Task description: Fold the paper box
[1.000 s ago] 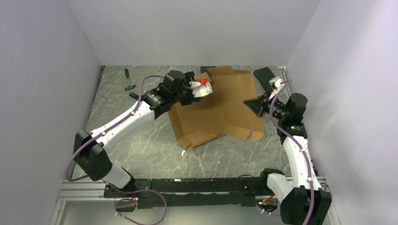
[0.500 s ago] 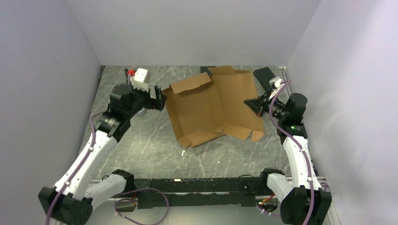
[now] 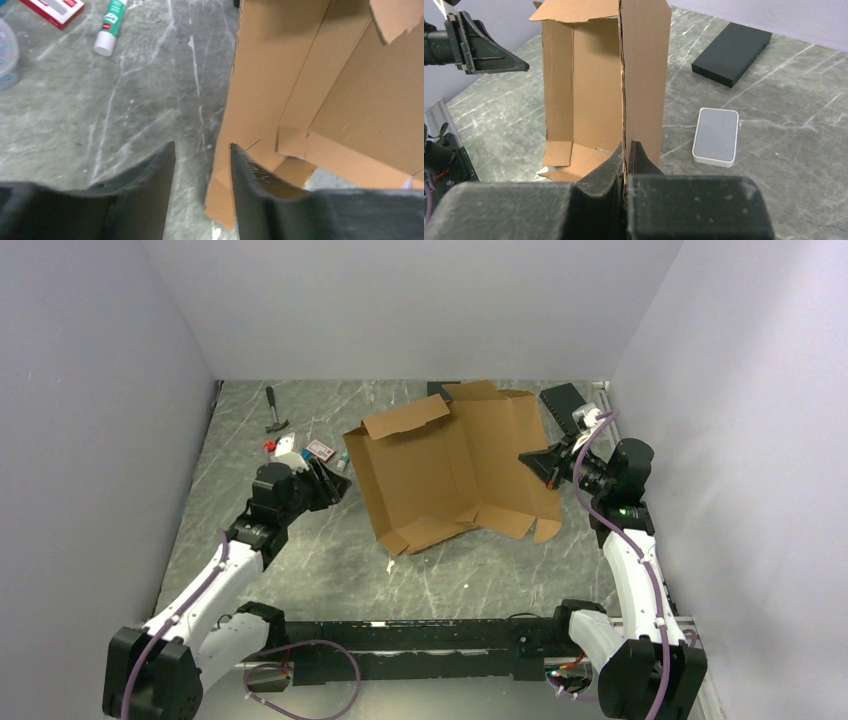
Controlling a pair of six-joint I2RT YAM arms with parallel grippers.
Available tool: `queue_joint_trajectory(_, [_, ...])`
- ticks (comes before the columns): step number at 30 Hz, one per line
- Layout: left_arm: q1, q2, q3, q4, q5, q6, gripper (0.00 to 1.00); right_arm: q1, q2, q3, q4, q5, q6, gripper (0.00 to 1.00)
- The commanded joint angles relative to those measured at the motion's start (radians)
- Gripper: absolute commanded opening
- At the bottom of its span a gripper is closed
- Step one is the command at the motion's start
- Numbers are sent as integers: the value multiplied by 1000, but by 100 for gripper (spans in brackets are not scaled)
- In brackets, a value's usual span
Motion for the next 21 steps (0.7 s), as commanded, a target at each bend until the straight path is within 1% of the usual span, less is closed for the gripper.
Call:
queue_joint_trajectory(1, [18,59,19,194,78,-90,37,4,3,27,18,-16,-18,0])
queue_joint_trajectory(2, [20,71,19,202,79,-94,30,4,2,27,18,-17,-18,0])
queue_joint_trajectory(3, [23,76,19,207,76,-93,25,5,2,27,20,-17,-16,0])
queue_joint_trajectory(6, [30,81,16,198,34,-82,16,8,2,27,19,-18,-16,0])
queue_joint_trajectory(8, [35,99,19,208,26,-73,15,13,5,27,20,-18,-17,0])
queue_joint_trajectory(10, [38,137,32,228,51,-68,14,16,8,27,21,-20,-19,0])
queue_joint_trajectory(17, [39,285,108,317,198,-64,12,16,6,25,22,-22,-21,0])
queue_joint_trajectory(21, [39,331,139,358,273,-70,11,17,5,23,27,-31,-15,0])
